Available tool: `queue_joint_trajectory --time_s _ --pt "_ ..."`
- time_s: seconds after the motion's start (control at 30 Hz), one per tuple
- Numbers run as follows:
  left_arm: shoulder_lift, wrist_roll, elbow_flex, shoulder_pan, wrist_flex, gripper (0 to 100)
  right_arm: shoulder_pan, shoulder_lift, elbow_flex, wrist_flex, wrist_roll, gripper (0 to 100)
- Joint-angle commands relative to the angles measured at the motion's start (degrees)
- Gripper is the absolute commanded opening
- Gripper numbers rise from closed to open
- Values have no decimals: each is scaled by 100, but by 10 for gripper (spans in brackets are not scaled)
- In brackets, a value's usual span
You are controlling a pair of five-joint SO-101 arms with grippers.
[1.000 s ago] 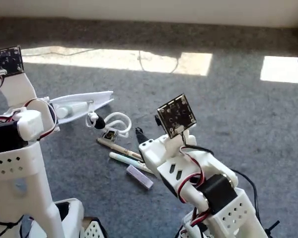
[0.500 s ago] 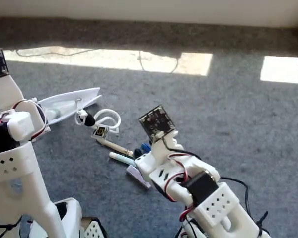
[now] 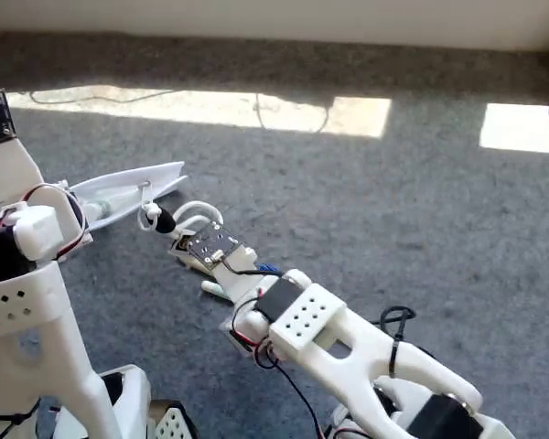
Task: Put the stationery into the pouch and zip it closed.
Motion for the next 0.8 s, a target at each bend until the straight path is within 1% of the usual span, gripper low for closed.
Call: queue_joint_trajectory --time_s 0.0,0.53,0.7,0.77 --pt "-48 44 -163 -66 -18 6 -101 374 -497 4 53 139" --pt "-48 44 -154 -66 18 6 -92 1393 -523 -31 88 139" --pt "-48 44 -154 -75 18 6 -66 1420 -523 -31 88 137" --pt "-48 44 -154 -75 18 6 -66 1402 -514 -31 88 120"
